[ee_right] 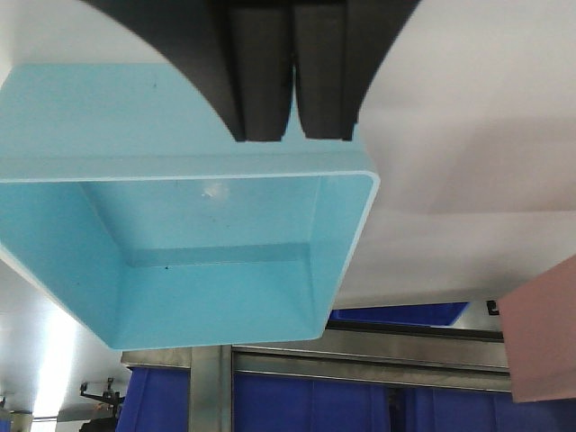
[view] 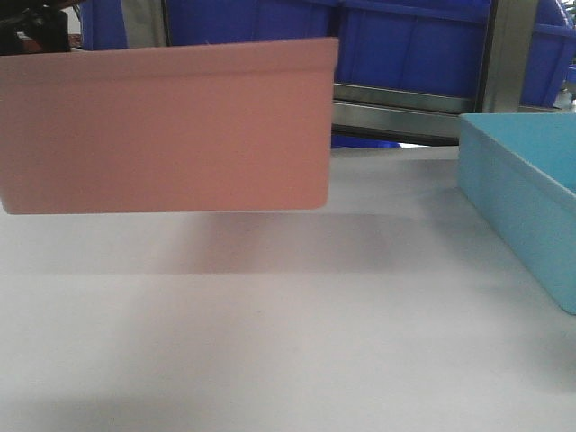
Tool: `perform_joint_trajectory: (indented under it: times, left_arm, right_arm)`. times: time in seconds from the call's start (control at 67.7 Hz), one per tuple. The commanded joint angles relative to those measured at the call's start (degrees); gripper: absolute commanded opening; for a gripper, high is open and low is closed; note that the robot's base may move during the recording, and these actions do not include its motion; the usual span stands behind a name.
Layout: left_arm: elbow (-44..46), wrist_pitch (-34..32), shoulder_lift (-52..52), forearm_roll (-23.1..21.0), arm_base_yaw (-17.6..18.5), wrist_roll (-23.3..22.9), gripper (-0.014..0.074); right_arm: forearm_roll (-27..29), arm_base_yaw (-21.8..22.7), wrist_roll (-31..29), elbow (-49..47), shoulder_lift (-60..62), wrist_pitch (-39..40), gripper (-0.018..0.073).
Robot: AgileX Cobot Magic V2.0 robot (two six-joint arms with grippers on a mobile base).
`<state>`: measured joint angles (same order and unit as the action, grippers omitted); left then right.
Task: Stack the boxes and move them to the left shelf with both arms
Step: 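Grip the pink tub wall with the left gripper and lift it, then carry the pink tub to the table centre, set down, release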
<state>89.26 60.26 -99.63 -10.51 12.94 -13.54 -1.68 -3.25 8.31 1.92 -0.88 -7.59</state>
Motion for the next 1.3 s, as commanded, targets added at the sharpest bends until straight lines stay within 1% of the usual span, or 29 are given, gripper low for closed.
perform_joint_trajectory:
  times: [0.0, 0.133, 0.251, 0.621, 0.739, 1.005, 1.064, 1.123, 1.197, 1.212, 1.286]
  left_arm:
    - [2.1, -4.5, 2.6, 0.8, 2.5, -5.1, -0.0002]
    - [2.1, -6.8, 0.8, 0.9, 5.9, -8.3, -0.0002]
    - [2.1, -8.2, -1.1, 1.2, 8.3, -9.6, -0.0002]
    - [2.1, -8.0, -8.8, 1.3, 13.9, -9.6, -0.0002]
    - [2.1, -8.0, -9.9, 1.2, 14.9, -9.6, -0.0002]
    - [2.1, -7.9, -10.1, 1.1, 15.0, -9.5, 0.0011]
    - [2.1, -7.9, -10.1, 1.2, 15.0, -9.4, 0.0053]
    - [2.1, -7.9, -10.1, 1.2, 15.0, -8.8, 0.0138]
    - [2.2, -7.8, -10.1, 1.1, 15.0, -8.0, 0.0261]
    - [2.2, -7.6, -10.0, 1.1, 15.0, -8.0, 0.0274]
    - [2.5, -6.9, -9.8, 1.1, 15.0, -7.8, 0.0435]
  right_arm:
    - [-0.6, 0.2, -0.6, -1.3, -1.2, 4.9, 0.0036]
    - [-0.6, 0.2, -0.6, -1.3, -1.2, 4.9, 0.0036]
    - [-0.6, 0.2, -0.6, -1.3, -1.2, 4.9, 0.0036]
    - [-0.6, 0.2, -0.6, -1.3, -1.2, 4.9, 0.0036]
    - [-0.6, 0.2, -0.6, -1.3, -1.2, 4.9, 0.0036]
    - [-0.6, 0.2, -0.6, -1.3, -1.2, 4.9, 0.0036]
    - [-0.6, 0.2, -0.6, -1.3, -1.2, 4.9, 0.0036]
    - [-0.6, 0.2, -0.6, -1.3, -1.2, 4.9, 0.0036]
    - [-0.6, 0.2, -0.6, -1.3, -1.2, 4.9, 0.0036]
    - [-0.6, 0.2, -0.6, -1.3, -1.2, 4.9, 0.0036]
    - [-0.6, 0.2, -0.6, -1.3, -1.2, 4.9, 0.0036]
